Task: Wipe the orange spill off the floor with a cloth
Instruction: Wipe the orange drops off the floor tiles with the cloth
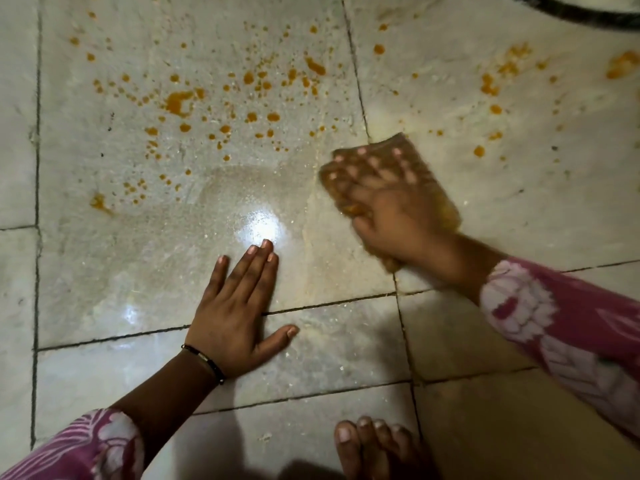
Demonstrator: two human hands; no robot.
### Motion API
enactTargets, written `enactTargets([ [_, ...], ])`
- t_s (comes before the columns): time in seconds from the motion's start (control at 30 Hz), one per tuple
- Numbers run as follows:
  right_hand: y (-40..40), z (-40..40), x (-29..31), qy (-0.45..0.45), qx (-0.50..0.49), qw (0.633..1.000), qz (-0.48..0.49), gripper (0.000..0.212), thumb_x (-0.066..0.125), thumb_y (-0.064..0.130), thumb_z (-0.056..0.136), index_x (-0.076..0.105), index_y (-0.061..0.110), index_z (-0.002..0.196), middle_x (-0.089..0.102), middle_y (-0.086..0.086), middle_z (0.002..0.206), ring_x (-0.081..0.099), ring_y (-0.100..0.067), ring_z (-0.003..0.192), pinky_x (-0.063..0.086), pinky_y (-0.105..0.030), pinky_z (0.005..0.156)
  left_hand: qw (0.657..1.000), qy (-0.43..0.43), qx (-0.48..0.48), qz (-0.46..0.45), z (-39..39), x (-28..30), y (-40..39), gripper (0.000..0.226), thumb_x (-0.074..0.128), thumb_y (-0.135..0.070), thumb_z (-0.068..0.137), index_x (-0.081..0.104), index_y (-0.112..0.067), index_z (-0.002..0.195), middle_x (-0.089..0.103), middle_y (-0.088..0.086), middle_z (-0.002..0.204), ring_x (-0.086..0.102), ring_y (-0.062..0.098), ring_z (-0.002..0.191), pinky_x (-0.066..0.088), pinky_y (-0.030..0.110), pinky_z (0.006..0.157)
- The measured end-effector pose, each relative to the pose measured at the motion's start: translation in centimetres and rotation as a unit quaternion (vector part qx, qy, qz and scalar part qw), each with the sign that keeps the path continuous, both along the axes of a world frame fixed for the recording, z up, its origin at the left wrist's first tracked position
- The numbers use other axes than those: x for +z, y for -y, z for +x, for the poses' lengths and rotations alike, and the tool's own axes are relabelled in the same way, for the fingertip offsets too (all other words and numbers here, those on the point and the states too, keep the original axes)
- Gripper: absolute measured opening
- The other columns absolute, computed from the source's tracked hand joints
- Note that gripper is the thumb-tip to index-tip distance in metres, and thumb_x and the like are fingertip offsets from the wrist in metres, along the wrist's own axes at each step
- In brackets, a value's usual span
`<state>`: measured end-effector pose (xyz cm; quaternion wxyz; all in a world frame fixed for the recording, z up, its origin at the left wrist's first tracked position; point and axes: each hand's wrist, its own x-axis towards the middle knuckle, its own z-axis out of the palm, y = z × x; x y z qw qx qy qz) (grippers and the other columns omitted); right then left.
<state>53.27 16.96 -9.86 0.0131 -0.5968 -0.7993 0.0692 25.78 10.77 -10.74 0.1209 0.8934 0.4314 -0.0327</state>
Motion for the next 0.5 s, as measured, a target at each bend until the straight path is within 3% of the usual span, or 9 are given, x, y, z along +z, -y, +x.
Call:
enactTargets([
  [0.1,4.0,-2.6,-0.3,0.026,0.126,0.991,-0.024,0.068,0.038,0.041,0.076,0.039,0.027,0.143,0.037,0.002,0.151,0.029,-0.023,0.141,0.006,-0.050,0.113,1.000,0.004,0.004,0.000,-0.1,0.0,0.0,0.090,0.039,-0.065,0.084,0.028,-0.002,0.147,0.022,0.014,0.157,0.018,0.025,0.146,0.021,0.056,0.113],
  [0.2,8.4,1.7,0.4,0.039,0.160,0.986,-0.038,0.067,0.042,0.040,0.079,0.037,0.027,0.144,0.030,0.001,0.152,0.026,-0.021,0.141,0.012,-0.052,0.114,1.000,0.015,0.002,0.010,-0.2,-0.3,0.0,0.090,0.040,-0.065,0.084,0.029,-0.003,0.147,0.023,0.014,0.156,0.020,0.026,0.145,0.021,0.056,0.113],
  [0.37,5.3,9.9,1.3,0.055,0.016,0.996,-0.063,0.071,0.037,0.046,0.080,0.029,0.028,0.147,0.027,0.000,0.154,0.026,-0.026,0.141,0.013,-0.053,0.113,0.999,0.032,0.001,0.011,-0.3,-0.4,-0.1,0.090,0.044,-0.064,0.083,0.030,-0.003,0.146,0.024,0.014,0.156,0.020,0.026,0.145,0.021,0.056,0.114],
  [0.5,-1.7,5.3,0.7,0.041,-0.088,0.995,-0.019,0.074,0.026,0.045,0.079,0.024,0.025,0.150,0.021,0.001,0.157,0.015,-0.023,0.145,0.001,-0.051,0.114,1.000,0.029,0.002,0.007,-0.3,-0.3,-0.1,0.090,0.044,-0.065,0.083,0.031,-0.003,0.146,0.024,0.013,0.156,0.020,0.025,0.145,0.022,0.055,0.114],
])
